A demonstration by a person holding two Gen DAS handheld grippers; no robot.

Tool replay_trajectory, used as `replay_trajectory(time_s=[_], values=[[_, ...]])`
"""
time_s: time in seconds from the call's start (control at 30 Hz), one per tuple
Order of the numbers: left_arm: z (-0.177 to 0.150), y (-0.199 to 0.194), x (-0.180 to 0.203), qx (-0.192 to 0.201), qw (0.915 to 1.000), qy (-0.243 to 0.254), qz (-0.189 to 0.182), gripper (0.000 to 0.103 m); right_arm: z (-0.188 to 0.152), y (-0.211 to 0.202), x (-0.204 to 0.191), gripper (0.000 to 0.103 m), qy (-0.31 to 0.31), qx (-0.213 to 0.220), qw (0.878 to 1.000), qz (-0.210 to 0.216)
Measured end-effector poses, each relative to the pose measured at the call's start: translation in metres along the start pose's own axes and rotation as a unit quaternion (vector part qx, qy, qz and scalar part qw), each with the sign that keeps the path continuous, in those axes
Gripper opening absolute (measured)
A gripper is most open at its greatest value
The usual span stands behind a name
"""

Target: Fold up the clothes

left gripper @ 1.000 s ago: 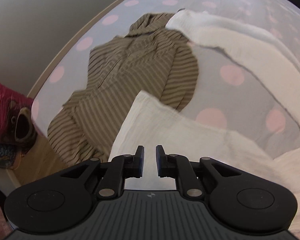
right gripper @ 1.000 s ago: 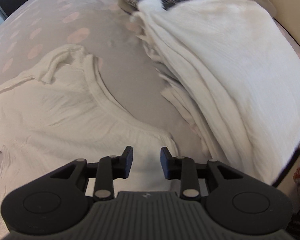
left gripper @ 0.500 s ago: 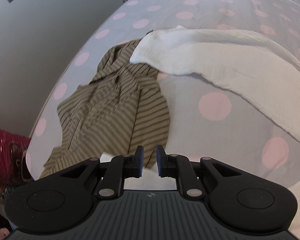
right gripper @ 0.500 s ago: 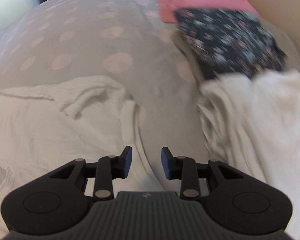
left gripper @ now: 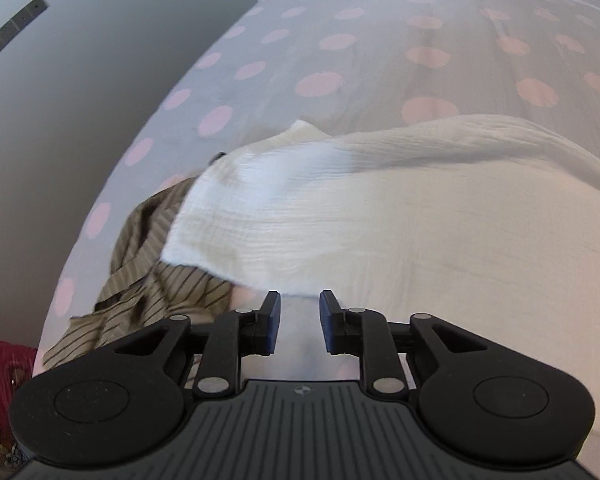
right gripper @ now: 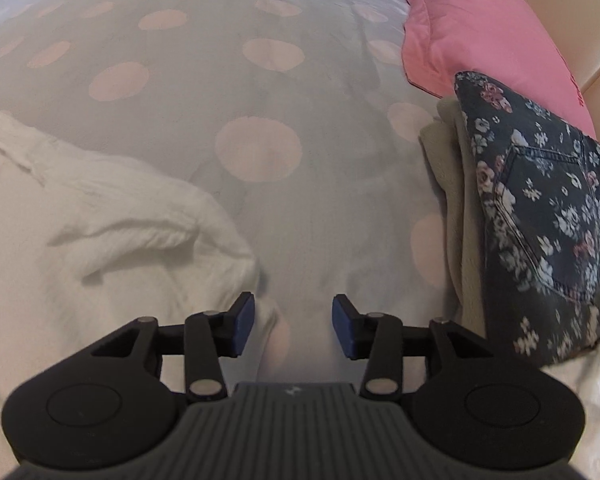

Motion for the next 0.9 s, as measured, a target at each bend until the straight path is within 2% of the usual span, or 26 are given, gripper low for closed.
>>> replay_trajectory(time_s=[0.2, 0.27, 0.37, 0.43, 0.47, 0.5, 0.57, 0.67, 0.83, 0.9], values=[[0.010, 0.049, 0.018, -0.022, 0.9982, -0.054, -0.009, 0.022, 0.007, 0.017, -0.003, 0.050, 0.035, 0.018, 0.999, 0.027], [0.013, 0.066, 0.024, -0.029, 0.9969, -0.072, -0.013, 0.022, 0.009, 0.018, -0.004, 0.052, 0.041, 0.021, 0.999, 0.024], [0.015, 0.068, 0.021, -0.013, 0.9885, -0.145, -0.040, 0.022, 0.010, 0.017, -0.004, 0.051, 0.049, 0.022, 0.998, 0.009], [0.017, 0.067, 0.018, -0.008, 0.9762, -0.204, -0.072, 0.022, 0.011, 0.017, -0.004, 0.033, 0.055, 0.023, 0.998, 0.000], [0.017, 0.067, 0.018, -0.007, 0.9680, -0.234, -0.089, 0.022, 0.012, 0.017, -0.004, 0.007, 0.057, 0.023, 0.998, -0.005], [0.018, 0.067, 0.017, -0.006, 0.9648, -0.248, -0.088, 0.022, 0.012, 0.016, -0.004, 0.000, 0.060, 0.024, 0.998, -0.010], [0.019, 0.066, 0.017, -0.006, 0.9679, -0.245, -0.057, 0.004, 0.013, 0.016, -0.005, 0.000, 0.065, 0.025, 0.997, -0.020], [0.021, 0.054, 0.014, 0.009, 0.9724, -0.231, -0.030, 0.003, 0.015, 0.013, -0.003, 0.000, 0.074, 0.025, 0.996, -0.039], [0.017, 0.024, -0.001, 0.017, 0.9789, -0.202, -0.026, 0.002, 0.025, -0.021, 0.038, 0.000, 0.091, 0.047, 0.986, -0.129], [0.012, 0.017, -0.002, 0.013, 0.9838, -0.176, -0.033, 0.002, 0.020, -0.030, 0.050, 0.000, 0.113, 0.046, 0.986, -0.116]])
Point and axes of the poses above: each gripper's, at about its wrist camera, not at the fingertips, and y roughly the way its jaws point, x to its right, z to its top, the point moved 8 cm from there along y, roughly the way its jaws point, and after that the axes turned 14 degrees about x, right-handed, at the moved point
